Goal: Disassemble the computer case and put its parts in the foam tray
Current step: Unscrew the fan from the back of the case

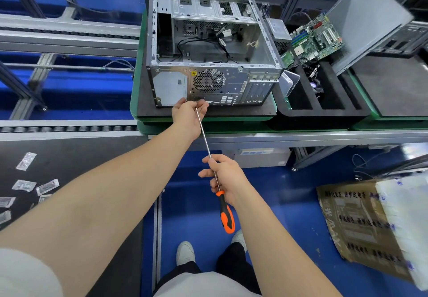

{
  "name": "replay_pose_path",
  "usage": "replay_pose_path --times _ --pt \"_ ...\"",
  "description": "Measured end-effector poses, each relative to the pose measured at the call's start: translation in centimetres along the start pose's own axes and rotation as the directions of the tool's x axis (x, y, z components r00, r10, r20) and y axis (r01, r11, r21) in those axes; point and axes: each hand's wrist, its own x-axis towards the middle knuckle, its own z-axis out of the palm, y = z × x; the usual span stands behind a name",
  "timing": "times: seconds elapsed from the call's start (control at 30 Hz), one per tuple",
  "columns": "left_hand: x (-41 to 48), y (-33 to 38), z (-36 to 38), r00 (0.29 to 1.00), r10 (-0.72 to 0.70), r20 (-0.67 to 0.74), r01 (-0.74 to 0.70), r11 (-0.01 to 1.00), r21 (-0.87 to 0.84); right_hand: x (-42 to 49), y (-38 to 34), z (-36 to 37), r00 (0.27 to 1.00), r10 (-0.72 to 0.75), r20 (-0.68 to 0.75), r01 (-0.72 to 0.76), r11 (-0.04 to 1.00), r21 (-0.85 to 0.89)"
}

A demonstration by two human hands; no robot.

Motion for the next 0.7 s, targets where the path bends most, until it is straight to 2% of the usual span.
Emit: replay_pose_path --times 0.1,0.17,0.27,0.4,0.53,0.7 --pt "-0.2 -0.1 0.0 1.000 0.009 -0.017 -0.011 0.996 -0.091 0.2 0.4 -0.3 1.000 0.004 -0.009 -0.004 1.000 0.007" --pt "-0.1 -0.1 0.1 0.999 0.024 -0.028 -0.027 0.996 -0.085 0.2 0.6 -0.5 1.000 -0.015 -0.008 0.015 0.999 0.036" --pt "-0.3 -0.5 0.1 1.000 -0.006 0.003 0.006 1.000 0.013 0.3 0.6 -0.7 0.998 -0.064 -0.020 0.065 0.992 0.106" --pt "-1.2 -2.0 0.0 0.992 -0.062 0.111 0.042 0.985 0.170 0.1 -0.1 -1.1 0.986 -0.148 -0.083 0.161 0.969 0.186" --pt "-2.0 -4.2 0.7 0.971 -0.121 0.207 0.061 0.959 0.278 0.1 -1.3 -2.6 0.961 -0.206 -0.183 0.249 0.934 0.256" --pt "-3.4 -7.5 3.3 0.941 -0.204 0.270 0.059 0.884 0.463 0.7 -2.9 -6.2 0.900 -0.268 -0.344 0.361 0.900 0.245"
